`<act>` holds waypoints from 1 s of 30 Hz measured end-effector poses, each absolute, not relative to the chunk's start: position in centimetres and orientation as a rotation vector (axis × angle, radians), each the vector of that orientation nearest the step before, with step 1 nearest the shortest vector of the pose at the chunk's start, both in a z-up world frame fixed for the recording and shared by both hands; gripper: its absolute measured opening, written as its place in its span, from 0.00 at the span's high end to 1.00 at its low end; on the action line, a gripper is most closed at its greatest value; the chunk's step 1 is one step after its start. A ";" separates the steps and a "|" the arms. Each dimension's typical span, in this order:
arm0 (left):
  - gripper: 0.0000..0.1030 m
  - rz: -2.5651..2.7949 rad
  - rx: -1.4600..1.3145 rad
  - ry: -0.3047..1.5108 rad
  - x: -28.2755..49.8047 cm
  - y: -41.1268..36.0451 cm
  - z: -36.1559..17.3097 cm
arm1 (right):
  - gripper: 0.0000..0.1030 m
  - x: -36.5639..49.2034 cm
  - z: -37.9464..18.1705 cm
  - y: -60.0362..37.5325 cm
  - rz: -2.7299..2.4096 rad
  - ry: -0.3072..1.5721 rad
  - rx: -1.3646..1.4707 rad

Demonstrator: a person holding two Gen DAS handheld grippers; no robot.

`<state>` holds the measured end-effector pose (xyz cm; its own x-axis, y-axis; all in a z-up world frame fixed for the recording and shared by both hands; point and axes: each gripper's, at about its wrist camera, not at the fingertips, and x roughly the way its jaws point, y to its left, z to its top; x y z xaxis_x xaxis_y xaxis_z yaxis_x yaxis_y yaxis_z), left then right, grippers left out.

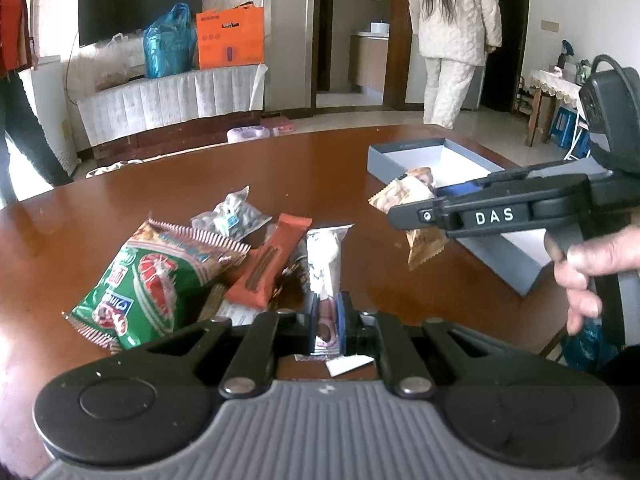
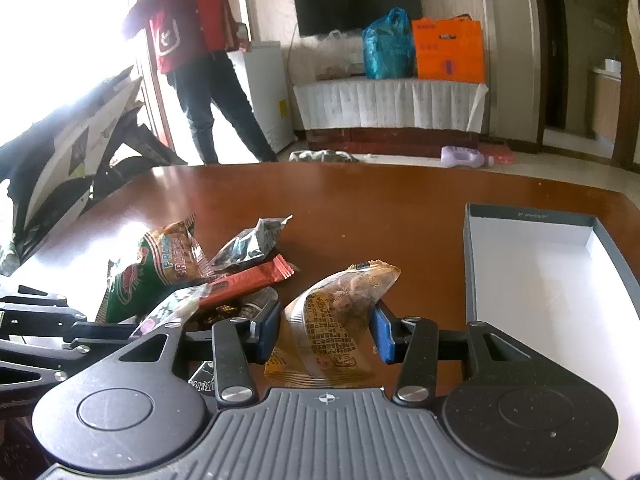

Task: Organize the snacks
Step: 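Carry both held snacks over the grey box with both grippers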

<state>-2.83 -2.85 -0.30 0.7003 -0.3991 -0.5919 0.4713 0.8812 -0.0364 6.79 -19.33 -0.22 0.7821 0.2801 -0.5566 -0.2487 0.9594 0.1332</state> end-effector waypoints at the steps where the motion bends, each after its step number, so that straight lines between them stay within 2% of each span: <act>1: 0.96 -0.482 0.120 0.627 -2.7 -3.1 -0.2 | 0.54 6.7 -0.2 -19.5 0.284 0.606 0.056; 30: 0.95 -0.488 0.064 0.557 -0.5 -9.9 1.5 | 0.53 5.3 1.1 -24.4 0.210 0.538 0.125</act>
